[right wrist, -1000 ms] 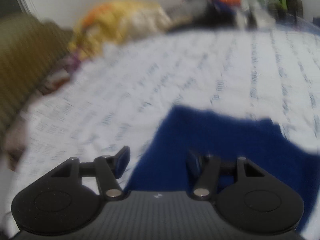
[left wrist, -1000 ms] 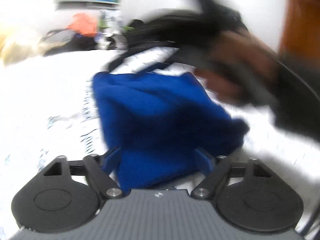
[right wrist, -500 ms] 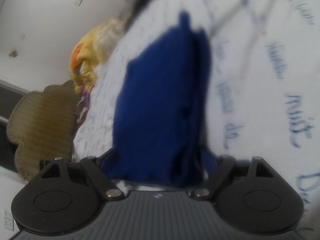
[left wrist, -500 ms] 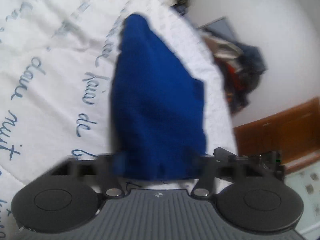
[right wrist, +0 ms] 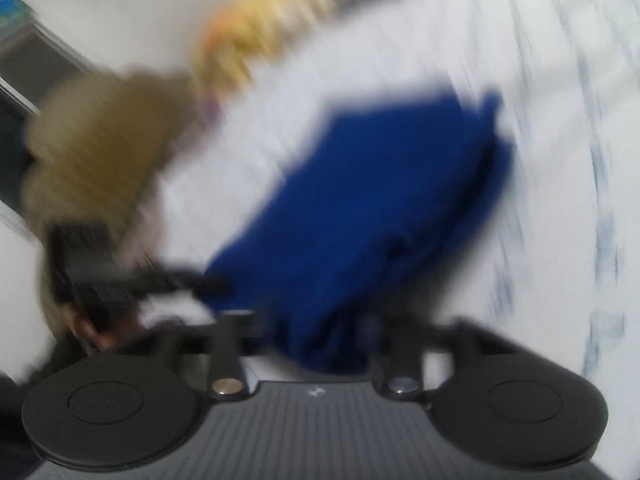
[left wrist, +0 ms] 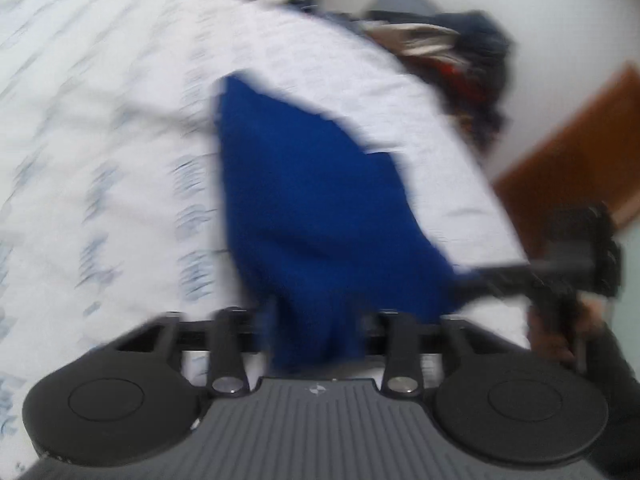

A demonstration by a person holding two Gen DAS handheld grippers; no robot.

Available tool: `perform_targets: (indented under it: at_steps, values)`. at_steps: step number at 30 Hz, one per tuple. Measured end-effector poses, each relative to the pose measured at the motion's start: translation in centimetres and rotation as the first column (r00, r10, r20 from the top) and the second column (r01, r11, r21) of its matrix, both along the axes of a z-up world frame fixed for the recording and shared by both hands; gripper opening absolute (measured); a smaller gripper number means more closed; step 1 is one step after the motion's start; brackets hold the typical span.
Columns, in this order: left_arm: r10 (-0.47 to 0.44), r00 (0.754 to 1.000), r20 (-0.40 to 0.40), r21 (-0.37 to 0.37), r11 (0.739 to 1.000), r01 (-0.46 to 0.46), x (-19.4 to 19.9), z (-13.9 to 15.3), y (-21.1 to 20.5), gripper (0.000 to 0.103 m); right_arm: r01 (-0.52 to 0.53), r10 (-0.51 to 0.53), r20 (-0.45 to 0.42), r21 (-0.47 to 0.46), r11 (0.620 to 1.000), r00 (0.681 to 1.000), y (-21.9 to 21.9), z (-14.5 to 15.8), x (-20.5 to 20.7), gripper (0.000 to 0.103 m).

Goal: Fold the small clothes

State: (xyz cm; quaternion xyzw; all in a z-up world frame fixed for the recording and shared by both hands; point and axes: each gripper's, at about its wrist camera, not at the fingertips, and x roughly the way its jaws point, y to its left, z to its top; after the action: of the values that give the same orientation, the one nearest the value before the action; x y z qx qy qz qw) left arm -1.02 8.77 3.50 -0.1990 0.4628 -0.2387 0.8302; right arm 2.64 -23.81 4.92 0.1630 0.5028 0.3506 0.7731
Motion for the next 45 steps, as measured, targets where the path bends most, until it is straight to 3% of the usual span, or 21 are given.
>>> perform_targets:
  at_steps: [2, 5, 10, 12, 14, 15, 17, 18, 20, 23, 25, 27, 29, 30, 32, 34, 36, 38, 40, 42, 45]
  values:
    - [0.073, 0.997, -0.016, -0.061, 0.995, -0.074, 1.5, -0.6, 1.3, 0.061, 0.081, -0.081, 0.001, -0.027, 0.996, 0.997, -1.0, -1.1, 0.7, 0.07]
    - [0.17, 0.982, 0.087, -0.048, 0.985, -0.166, 4.8, 0.9, 1.6, 0.086, 0.254, -0.257, 0.017, 0.097, 0.962, 0.966, -3.5, -0.5, 4.2, 0.07]
    - [0.208, 0.977, 0.05, -0.005, 0.978, -0.208, 14.5, 0.1, -0.8, 0.085, 0.38, -0.375, -0.062, 0.092, 0.92, 0.925, -3.8, -2.3, 12.0, 0.071]
    - [0.197, 0.978, 0.069, 0.041, 0.979, -0.2, 16.6, -0.6, -2.1, 0.067, 0.359, -0.357, -0.038, 0.111, 0.927, 0.933, -2.8, -2.8, 13.5, 0.057]
    - [0.121, 0.982, 0.143, 0.132, 0.981, -0.14, 16.5, 0.0, -4.0, 0.012, 0.315, -0.315, 0.044, 0.024, 0.949, 0.948, -1.3, -2.5, 13.3, 0.009]
    - [0.087, 0.964, 0.253, 0.179, 0.974, -0.135, 14.8, 0.9, -5.0, 0.01, 0.272, -0.263, 0.175, -0.032, 0.962, 0.949, 0.1, -1.5, 11.9, 0.009]
    - [-0.07, 0.866, 0.495, 0.303, 0.948, -0.097, 9.7, 2.2, -7.1, 0.01, 0.133, -0.036, 0.45, -0.185, 0.974, 0.892, 3.7, 0.7, 7.1, 0.009]
    - [-0.139, 0.825, 0.548, 0.366, 0.927, -0.086, 7.8, 2.1, -7.8, 0.01, 0.078, 0.095, 0.549, -0.284, 0.956, 0.83, 5.2, 1.2, 4.5, 0.009]
    - [-0.192, 0.814, 0.548, 0.451, 0.888, -0.094, 6.7, 0.8, -8.6, 0.01, 0.025, 0.244, 0.6, -0.403, 0.915, 0.762, 6.7, 0.7, 1.8, 0.009]
    - [-0.087, 0.875, 0.476, 0.461, 0.872, -0.164, 10.7, -1.3, -7.9, 0.013, 0.083, 0.136, 0.543, -0.359, 0.929, 0.828, 5.3, -0.5, 5.6, 0.009]
    - [-0.017, 0.923, 0.384, 0.41, 0.899, -0.154, 13.1, -1.6, -6.3, 0.018, 0.196, -0.046, 0.463, -0.28, 0.94, 0.885, 3.6, -0.7, 10.2, 0.015]
    - [0.008, 0.92, 0.393, 0.398, 0.9, -0.178, 12.8, -0.5, -5.3, 0.047, 0.254, -0.183, 0.299, -0.219, 0.942, 0.936, 1.5, -0.6, 13.1, 0.024]
    - [0.038, 0.886, 0.462, 0.348, 0.912, -0.22, 10.9, 1.5, -4.2, 0.078, 0.335, -0.264, 0.343, -0.168, 0.927, 0.901, -0.1, 1.0, 12.8, 0.028]
    - [0.048, 0.872, 0.487, 0.3, 0.929, -0.218, 10.0, 2.7, -4.1, 0.082, 0.393, -0.305, 0.402, -0.155, 0.907, 0.863, -0.7, 2.1, 12.0, 0.036]
    - [0.024, 0.884, 0.466, 0.223, 0.964, -0.144, 10.0, 3.1, -4.5, 0.08, 0.409, -0.342, 0.431, -0.07, 0.91, 0.835, -0.9, 3.5, 11.0, 0.045]
    - [-0.029, 0.914, 0.404, 0.215, 0.975, -0.064, 11.0, 2.1, -6.1, 0.077, 0.287, -0.274, 0.346, 0.015, 0.958, 0.897, 0.5, 3.2, 11.3, 0.045]
    - [-0.065, 0.951, 0.302, 0.257, 0.966, -0.015, 13.0, -0.5, -7.6, 0.072, 0.187, -0.18, 0.234, -0.01, 0.982, 0.956, 3.1, 1.2, 12.9, 0.045]
    - [-0.097, 0.919, 0.383, 0.337, 0.941, -0.041, 13.3, -2.1, -8.5, 0.073, 0.206, -0.183, 0.218, -0.086, 0.975, 0.959, 4.3, -2.1, 14.4, 0.042]
    - [-0.077, 0.926, 0.368, 0.344, 0.937, -0.058, 14.3, -1.9, -8.3, 0.074, 0.204, -0.191, 0.266, -0.023, 0.979, 0.945, 3.4, -3.1, 15.4, 0.04]
    - [-0.098, 0.923, 0.372, 0.382, 0.922, -0.056, 14.3, -1.8, -8.6, 0.075, 0.223, -0.221, 0.204, 0.012, 0.975, 0.954, 3.0, -3.3, 16.8, 0.039]
    - [-0.053, 0.937, 0.345, 0.373, 0.924, -0.085, 12.7, -0.9, -8.6, 0.074, 0.207, -0.19, 0.197, -0.068, 0.976, 0.962, 4.0, -2.4, 16.3, 0.039]
